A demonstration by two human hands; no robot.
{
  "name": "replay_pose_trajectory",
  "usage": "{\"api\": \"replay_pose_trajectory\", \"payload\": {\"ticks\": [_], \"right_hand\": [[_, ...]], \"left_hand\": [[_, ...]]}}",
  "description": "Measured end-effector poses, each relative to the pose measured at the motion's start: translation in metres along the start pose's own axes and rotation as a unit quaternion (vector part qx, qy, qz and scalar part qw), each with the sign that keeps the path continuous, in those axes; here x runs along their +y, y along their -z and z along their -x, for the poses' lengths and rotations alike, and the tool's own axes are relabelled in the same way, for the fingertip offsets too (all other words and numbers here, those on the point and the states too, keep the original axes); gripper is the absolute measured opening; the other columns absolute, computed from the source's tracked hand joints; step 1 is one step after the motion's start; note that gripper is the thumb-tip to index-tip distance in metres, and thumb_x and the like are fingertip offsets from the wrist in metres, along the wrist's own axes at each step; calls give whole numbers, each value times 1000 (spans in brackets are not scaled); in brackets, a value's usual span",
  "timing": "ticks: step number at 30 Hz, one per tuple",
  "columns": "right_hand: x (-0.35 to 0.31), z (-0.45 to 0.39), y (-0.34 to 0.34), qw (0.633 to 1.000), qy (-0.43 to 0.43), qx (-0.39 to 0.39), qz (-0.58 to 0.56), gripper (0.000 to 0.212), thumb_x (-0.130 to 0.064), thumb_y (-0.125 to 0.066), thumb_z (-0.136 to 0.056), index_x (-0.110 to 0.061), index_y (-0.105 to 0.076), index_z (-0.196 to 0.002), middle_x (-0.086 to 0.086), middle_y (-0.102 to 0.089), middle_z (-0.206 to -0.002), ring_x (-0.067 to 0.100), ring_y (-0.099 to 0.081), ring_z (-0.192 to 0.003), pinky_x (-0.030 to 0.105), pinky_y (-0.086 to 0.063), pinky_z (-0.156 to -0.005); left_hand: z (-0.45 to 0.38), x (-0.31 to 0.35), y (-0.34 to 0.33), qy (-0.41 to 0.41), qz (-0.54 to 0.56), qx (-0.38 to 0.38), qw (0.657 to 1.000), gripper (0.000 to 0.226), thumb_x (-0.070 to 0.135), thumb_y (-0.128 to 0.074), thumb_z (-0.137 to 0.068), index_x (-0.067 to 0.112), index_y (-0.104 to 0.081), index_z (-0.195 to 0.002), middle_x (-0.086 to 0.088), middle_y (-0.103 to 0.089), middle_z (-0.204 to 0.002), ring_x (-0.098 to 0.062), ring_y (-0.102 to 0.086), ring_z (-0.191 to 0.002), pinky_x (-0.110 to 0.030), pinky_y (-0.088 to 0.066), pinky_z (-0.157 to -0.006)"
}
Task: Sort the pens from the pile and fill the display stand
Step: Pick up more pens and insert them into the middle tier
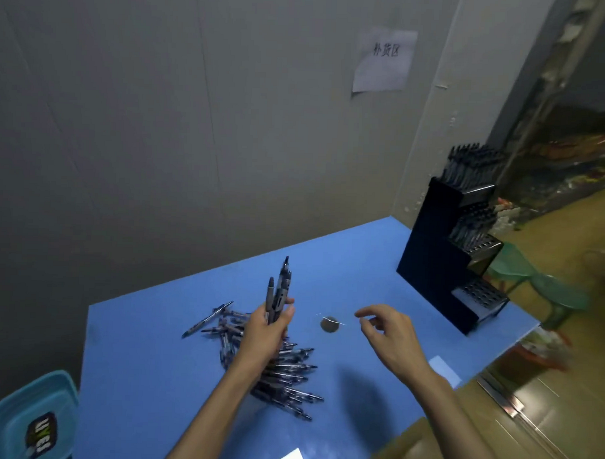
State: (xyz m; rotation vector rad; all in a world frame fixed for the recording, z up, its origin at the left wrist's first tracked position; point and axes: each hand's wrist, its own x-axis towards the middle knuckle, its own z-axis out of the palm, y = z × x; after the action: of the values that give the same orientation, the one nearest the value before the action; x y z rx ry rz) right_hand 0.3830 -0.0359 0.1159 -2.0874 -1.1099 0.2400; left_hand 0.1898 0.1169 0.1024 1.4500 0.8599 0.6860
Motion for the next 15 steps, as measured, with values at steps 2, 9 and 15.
{"api": "replay_pose_trajectory", "payload": {"ticks": [2,9,15], "right_hand": [[16,5,24,1000,-4,14,4,20,-13,-60,-92,-26,-73,-101,-15,-66,-102,-2,-61,-87,17,-44,-80],[89,36,117,999,-2,42,10,18,-16,-60,-95,-23,-73,-105,-12,-67,-107,0,-62,-90,25,-51,-83],[159,63,202,999,-2,39,-4,17,-17,-60,-95,-25,-73,-104,-14,-67,-104,-3,-61,-90,22,-48,-80]], "left_hand": [[3,9,-30,12,-5,-27,1000,12,24,-63,-100,23,-62,-112,-1,-52,-65,-14,-44,-51,-26,-39,-49],[36,30,-153,25,29,-57,998,12,24,-65,-99,13,-67,-104,-3,-57,-74,-14,-38,-48,-25,-28,-44],[72,47,-261,26,18,-84,996,19,29,-64,-100,13,-63,-89,10,-52,-53,-13,-35,-46,-25,-26,-44]]}}
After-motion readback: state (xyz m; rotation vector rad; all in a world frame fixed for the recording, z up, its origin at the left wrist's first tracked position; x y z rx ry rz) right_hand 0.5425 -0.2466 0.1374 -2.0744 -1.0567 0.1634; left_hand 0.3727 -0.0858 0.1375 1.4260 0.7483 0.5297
